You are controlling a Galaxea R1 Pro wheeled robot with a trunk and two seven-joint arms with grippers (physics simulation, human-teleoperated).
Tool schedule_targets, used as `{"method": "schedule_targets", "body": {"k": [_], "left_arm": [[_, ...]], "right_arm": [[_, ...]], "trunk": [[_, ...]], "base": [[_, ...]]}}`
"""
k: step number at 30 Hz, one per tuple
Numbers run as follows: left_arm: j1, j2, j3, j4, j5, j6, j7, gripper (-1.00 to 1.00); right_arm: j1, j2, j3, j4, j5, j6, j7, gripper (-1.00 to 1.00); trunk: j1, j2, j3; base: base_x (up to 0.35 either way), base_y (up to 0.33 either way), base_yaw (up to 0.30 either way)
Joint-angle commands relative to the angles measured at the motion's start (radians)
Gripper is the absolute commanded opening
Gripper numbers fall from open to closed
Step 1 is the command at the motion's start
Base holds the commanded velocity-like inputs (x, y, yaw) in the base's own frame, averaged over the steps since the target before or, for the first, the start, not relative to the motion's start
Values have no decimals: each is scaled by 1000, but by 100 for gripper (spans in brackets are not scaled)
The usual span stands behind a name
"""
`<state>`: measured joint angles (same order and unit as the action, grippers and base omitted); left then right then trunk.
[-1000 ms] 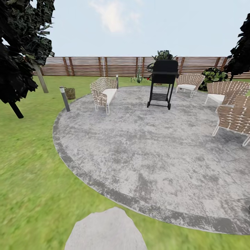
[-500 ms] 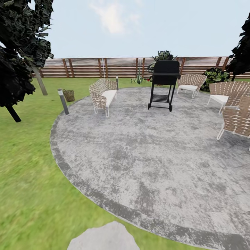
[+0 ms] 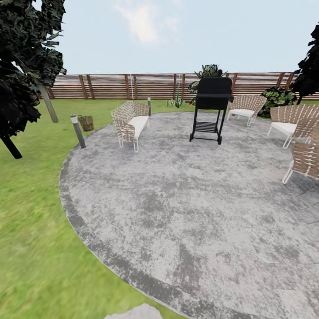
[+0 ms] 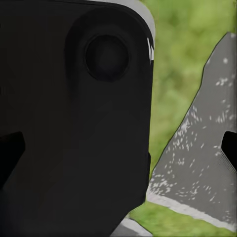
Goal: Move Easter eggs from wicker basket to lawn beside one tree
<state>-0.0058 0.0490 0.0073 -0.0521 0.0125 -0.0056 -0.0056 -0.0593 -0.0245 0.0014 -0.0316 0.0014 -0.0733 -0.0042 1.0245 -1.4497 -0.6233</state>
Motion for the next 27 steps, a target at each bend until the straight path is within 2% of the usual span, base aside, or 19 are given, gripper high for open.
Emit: {"method": "schedule_targets", "body": {"k": [1, 7, 14, 27], "left_arm": [[0, 0, 0, 0, 1, -1, -1, 100], [0, 0, 1, 0, 1, -1, -1, 100], [0, 0, 1, 0, 1, -1, -1, 100], [0, 0, 1, 0, 1, -1, -1, 100]], "right_arm": [[-1, 0, 0, 1, 0, -3, 0, 100], [-1, 1, 0, 1, -1, -3, 0, 100], [-1, 1, 1, 1, -1, -3, 0, 100], [-1, 0, 0, 1, -2, -3, 0, 100]], "trunk": [[1, 0, -1], [1, 0, -1], [1, 0, -1], [1, 0, -1]], "base": [[322, 0, 0], [322, 0, -10], [322, 0, -157], [322, 0, -7]]}}
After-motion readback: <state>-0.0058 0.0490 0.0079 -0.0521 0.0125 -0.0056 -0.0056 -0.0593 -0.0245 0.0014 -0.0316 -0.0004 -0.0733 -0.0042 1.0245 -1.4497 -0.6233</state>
